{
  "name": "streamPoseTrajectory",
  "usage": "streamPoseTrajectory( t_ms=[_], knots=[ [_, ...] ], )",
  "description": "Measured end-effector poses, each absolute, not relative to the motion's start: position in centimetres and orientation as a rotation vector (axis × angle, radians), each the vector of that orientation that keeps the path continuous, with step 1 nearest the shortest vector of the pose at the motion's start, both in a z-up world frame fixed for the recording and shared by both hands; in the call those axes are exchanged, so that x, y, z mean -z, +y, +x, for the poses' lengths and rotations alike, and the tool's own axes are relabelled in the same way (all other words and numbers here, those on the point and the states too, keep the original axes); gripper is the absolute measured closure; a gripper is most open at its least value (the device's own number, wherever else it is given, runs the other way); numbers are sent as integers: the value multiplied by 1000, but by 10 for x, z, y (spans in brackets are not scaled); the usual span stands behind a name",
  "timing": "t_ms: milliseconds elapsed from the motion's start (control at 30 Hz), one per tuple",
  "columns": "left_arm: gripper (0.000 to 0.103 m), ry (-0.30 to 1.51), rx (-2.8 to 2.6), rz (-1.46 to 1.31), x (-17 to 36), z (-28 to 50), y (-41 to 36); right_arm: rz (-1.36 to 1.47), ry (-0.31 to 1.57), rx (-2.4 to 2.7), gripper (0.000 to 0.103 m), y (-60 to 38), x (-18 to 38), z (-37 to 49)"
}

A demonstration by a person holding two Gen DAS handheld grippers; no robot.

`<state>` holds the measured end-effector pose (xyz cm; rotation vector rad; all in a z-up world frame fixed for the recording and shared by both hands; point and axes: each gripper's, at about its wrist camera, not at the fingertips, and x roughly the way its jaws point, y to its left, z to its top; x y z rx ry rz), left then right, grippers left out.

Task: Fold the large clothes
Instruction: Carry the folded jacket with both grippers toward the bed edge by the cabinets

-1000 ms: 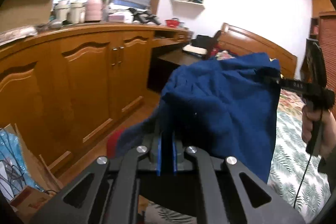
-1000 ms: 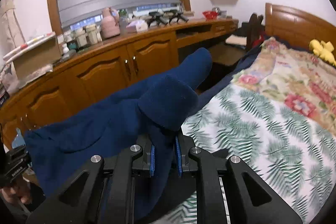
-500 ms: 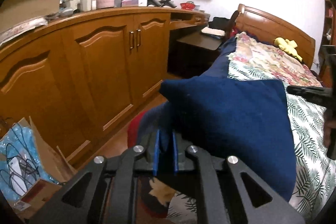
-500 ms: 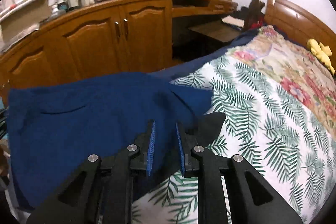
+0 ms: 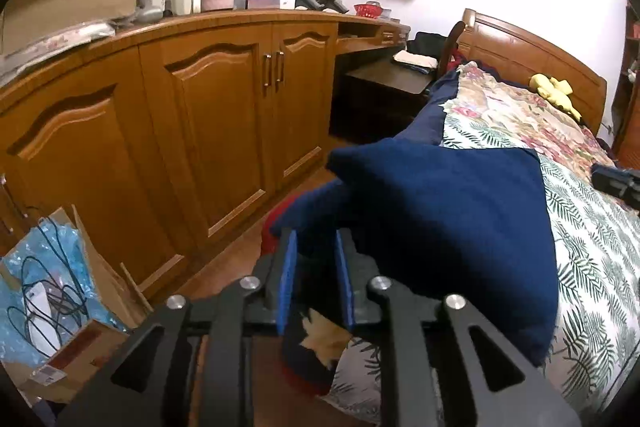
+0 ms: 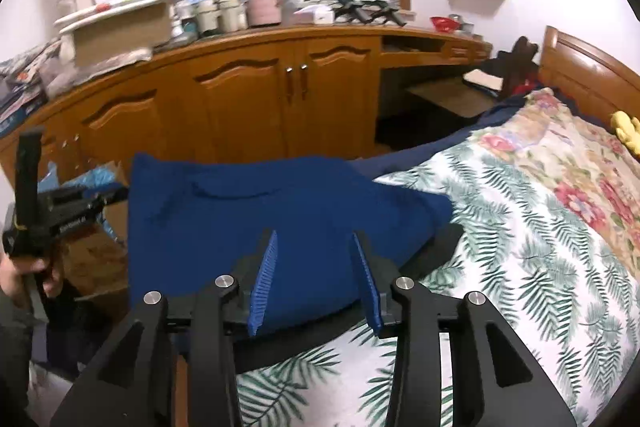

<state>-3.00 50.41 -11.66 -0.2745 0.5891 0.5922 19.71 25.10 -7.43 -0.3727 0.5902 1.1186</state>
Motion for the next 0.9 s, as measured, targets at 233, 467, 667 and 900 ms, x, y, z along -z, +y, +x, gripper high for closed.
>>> streamPoseTrajectory(
  t_ms=[233,467,667,900],
  knots=[
    [72,559,-527,-239,94,-40,481,-448,667,-1194,56,279,117,174],
    [71,502,-425,-204,68,-27,455,-438,715,-1198,53,290,146,173],
    [71,588,-398,-193,83,11,464,-442,714,-1189,53,285,156,171],
    [71,713,-421,-235,126,20,486,-428,730,-1200,51,278,155,174]
  ],
)
